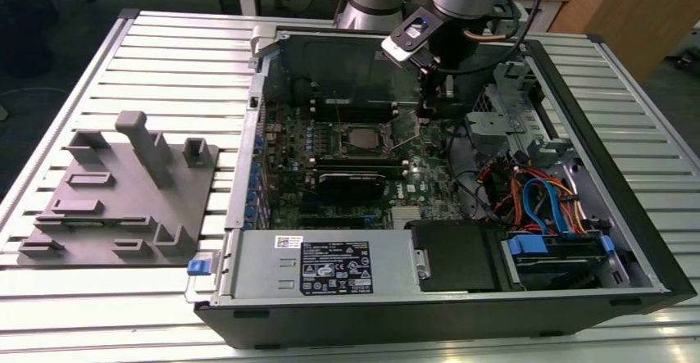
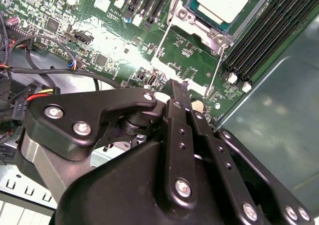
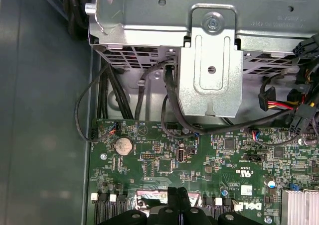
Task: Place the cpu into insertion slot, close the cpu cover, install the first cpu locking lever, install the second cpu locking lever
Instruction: 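Close the cpu cover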
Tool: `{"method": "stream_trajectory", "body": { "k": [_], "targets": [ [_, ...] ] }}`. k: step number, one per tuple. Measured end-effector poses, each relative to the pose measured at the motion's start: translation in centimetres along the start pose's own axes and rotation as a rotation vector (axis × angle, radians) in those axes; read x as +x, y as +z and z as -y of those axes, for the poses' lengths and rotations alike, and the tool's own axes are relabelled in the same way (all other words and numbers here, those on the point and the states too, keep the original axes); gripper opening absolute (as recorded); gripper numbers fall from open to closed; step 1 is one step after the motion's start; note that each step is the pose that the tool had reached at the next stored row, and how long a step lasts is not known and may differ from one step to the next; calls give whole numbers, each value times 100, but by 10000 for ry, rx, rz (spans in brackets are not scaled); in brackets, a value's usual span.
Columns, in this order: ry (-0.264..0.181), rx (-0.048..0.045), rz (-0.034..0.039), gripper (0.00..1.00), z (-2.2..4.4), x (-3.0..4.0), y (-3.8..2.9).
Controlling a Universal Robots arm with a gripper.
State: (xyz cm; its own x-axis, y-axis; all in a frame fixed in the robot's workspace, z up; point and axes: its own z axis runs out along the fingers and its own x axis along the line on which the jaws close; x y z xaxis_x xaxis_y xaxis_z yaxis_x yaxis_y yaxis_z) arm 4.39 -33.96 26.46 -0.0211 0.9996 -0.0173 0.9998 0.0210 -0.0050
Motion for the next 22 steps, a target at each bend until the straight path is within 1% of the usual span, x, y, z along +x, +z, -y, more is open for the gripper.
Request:
{"method": "stream_trajectory", "body": {
  "k": [2,5,14,22],
  "targets": [
    [-2,0,0,10,-4,0,1],
    [0,0,0,10,-32,0,9],
    [-1,0,-1,10,-45,0,34],
    [0,-1,-1,10,-83,0,65]
  ]
}}
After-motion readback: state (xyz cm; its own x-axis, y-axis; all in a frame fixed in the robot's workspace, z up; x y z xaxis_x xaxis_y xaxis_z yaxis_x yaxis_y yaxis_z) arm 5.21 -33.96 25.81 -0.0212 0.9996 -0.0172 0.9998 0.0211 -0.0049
